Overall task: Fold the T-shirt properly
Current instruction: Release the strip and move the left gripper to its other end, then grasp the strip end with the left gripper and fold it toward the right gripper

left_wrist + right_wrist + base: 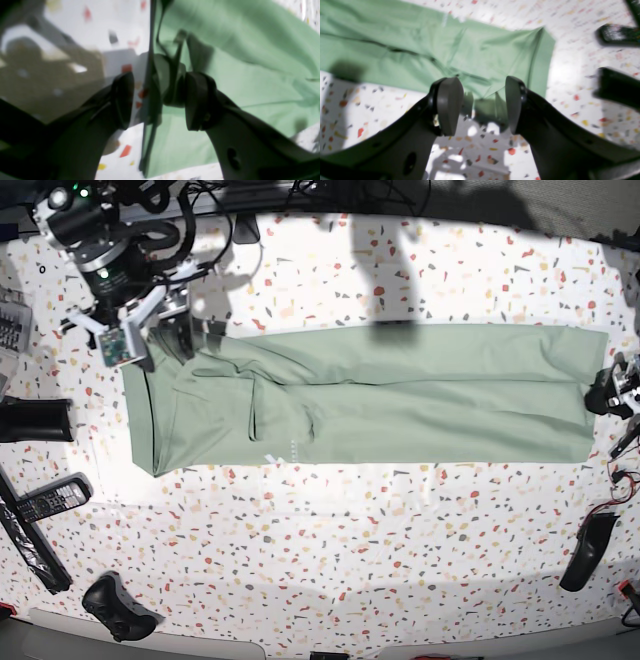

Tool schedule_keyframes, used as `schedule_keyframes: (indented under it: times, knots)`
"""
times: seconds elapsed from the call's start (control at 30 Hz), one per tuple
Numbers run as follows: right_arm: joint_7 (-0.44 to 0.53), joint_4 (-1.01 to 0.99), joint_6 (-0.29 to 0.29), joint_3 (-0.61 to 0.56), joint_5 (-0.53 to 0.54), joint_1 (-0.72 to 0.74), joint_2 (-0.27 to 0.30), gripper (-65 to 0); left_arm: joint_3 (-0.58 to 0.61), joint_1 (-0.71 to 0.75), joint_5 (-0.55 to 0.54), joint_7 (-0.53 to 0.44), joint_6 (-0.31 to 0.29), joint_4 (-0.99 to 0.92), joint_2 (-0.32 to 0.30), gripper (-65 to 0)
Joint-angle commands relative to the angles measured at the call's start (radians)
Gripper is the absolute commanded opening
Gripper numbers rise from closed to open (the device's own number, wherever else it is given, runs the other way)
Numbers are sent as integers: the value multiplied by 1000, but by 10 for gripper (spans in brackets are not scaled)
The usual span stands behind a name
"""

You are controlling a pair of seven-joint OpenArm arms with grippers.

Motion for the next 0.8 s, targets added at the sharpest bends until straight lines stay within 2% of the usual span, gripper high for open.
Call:
schedule_keyframes:
  times: [0.0,0.2,0.3,0.57,0.63,0.67,0.77]
  knots:
    - [19,28,0,13,11,0,5,-360,-8,-22,-45,10,-27,8,-19,-348]
    - [6,39,0,26,11,-1,5,-360,-8,-18,-66,39,-35,6,27,-312]
    - [5,39,0,26,11,-1,5,-359,-8,-17,-6,41,-35,6,47,-313]
    - [4,39,0,26,12,0,5,-360,-8,-17,12,71,-35,6,49,-320]
    - [5,39,0,26,12,0,5,-359,-8,-17,13,65,-35,6,49,-373]
    - [4,39,0,26,12,0,5,-360,-8,-17,12,56,-35,6,49,-425]
    - [4,39,0,26,12,0,5,-360,-8,-18,12,51,-35,6,49,-650]
